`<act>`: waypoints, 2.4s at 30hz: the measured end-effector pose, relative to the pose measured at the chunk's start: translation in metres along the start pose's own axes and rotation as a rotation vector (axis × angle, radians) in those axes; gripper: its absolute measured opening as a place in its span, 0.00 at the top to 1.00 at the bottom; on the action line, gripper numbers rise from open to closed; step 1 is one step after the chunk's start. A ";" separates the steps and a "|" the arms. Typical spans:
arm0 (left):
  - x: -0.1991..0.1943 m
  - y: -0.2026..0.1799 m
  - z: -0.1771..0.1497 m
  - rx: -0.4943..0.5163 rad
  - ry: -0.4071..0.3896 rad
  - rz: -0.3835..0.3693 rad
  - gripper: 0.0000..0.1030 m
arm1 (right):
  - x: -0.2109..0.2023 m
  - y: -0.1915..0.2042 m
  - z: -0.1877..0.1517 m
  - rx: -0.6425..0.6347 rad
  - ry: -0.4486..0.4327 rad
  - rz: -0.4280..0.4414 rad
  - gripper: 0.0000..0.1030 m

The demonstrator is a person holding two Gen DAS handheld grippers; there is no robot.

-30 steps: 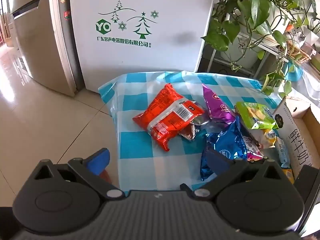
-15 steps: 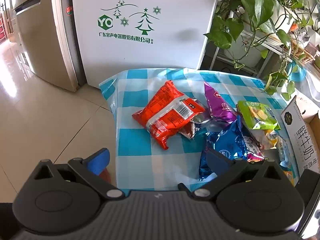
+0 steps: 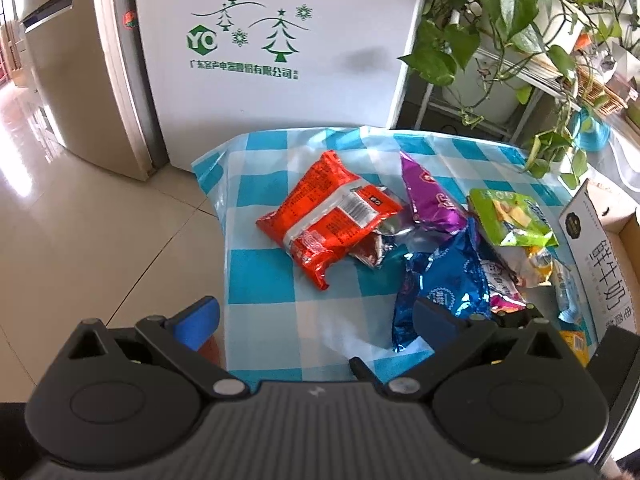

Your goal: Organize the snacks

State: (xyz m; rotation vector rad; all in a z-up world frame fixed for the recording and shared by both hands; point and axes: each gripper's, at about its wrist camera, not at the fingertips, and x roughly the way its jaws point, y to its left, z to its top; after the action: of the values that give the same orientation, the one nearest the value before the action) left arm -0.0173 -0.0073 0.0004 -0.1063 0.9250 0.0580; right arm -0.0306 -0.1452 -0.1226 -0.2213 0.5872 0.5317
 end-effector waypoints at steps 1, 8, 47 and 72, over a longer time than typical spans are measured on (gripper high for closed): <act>0.000 -0.001 0.000 0.003 0.002 -0.001 0.01 | 0.000 0.000 0.000 0.000 0.000 0.000 0.00; 0.002 -0.004 0.001 0.014 0.005 -0.003 0.01 | -0.004 0.002 -0.001 0.015 0.008 -0.022 0.00; 0.016 -0.022 -0.003 0.057 0.051 0.104 0.01 | -0.066 -0.075 0.064 0.380 0.339 -0.331 0.00; 0.019 -0.038 -0.007 0.099 0.049 0.126 0.02 | -0.065 -0.077 0.065 0.366 0.359 -0.420 0.00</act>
State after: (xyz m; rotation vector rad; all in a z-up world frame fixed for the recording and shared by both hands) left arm -0.0079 -0.0460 -0.0165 0.0423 0.9812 0.1268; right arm -0.0047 -0.2149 -0.0279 -0.0860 0.9466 -0.0305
